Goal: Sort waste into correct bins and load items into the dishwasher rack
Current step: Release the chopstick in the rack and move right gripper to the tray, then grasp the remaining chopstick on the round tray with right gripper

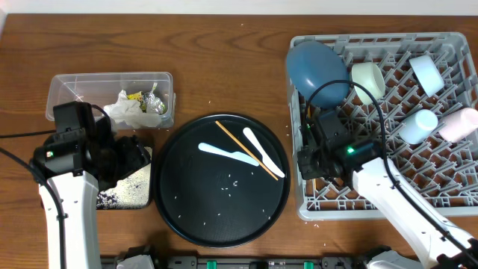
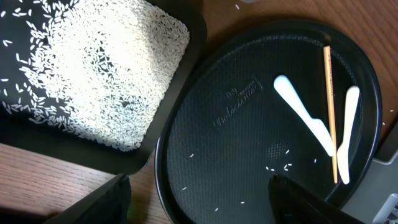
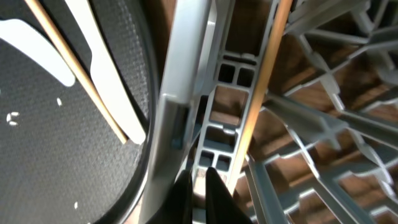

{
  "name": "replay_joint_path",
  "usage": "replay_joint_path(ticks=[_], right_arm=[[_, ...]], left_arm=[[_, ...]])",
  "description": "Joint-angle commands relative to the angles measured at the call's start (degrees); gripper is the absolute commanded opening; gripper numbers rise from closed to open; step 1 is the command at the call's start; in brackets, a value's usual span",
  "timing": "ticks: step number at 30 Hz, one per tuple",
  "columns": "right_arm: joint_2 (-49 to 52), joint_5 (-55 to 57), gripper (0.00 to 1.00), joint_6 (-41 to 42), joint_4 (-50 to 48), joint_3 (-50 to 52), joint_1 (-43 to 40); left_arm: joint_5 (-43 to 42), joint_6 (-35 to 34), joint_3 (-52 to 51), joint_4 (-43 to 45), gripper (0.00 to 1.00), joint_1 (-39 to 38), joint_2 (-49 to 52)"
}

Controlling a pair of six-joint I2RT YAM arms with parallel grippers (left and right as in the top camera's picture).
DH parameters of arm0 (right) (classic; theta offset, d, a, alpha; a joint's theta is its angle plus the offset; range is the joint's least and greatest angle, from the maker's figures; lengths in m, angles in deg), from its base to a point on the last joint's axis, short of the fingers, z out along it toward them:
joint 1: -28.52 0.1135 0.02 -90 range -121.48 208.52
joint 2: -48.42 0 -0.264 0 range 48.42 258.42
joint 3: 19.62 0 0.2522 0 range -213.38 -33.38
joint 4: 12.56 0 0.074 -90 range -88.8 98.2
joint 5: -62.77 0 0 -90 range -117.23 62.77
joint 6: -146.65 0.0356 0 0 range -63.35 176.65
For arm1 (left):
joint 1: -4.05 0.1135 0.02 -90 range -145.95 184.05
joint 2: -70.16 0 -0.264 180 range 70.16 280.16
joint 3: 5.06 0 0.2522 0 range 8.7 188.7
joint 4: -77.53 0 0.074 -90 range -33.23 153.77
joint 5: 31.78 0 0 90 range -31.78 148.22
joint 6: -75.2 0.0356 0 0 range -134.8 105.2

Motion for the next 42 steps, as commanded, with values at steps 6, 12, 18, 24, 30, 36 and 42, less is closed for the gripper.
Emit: replay_joint_path(ticks=[6,12,18,24,30,36,42], right_arm=[[-2.3,2.9,0.23,-2.9,3.0,-15.4,1.2],[-1.0,-1.1,0.32,-8.1,-0.8,-16.0,4.7],[5.0,-3.1,0.36,-10.3,-1.1,-16.0,10.3],[13.6,-3.1,0.46,-15.1,-4.0,-16.0,16.4],[21.4,-3.1,0.61,-20.0,-11.4,-16.0,20.1],[28.0,-3.2,0.73,-20.8,-19.7,-16.0,21.1],[31.9,-4.1,0.82,-22.6,-25.6,-16.0,21.3]], left_arm=[[0.7,-0.3,0.7,-0.2,0.72,0.2,0.3],[0.7,-0.3,0.7,-0.2,0.72,0.2,0.3],[0.7,-0.3,0.7,-0.2,0.72,0.2,0.3],[0.7,-0.3,0.7,-0.2,0.72,0.2,0.3],[0.7,-0.3,0.7,-0.2,0.72,0.2,0.3],[0.7,-0.3,0.7,-0.2,0.72,0.2,0.4],[0.7,-0.3,0.7,-0.2,0.72,0.2,0.4]])
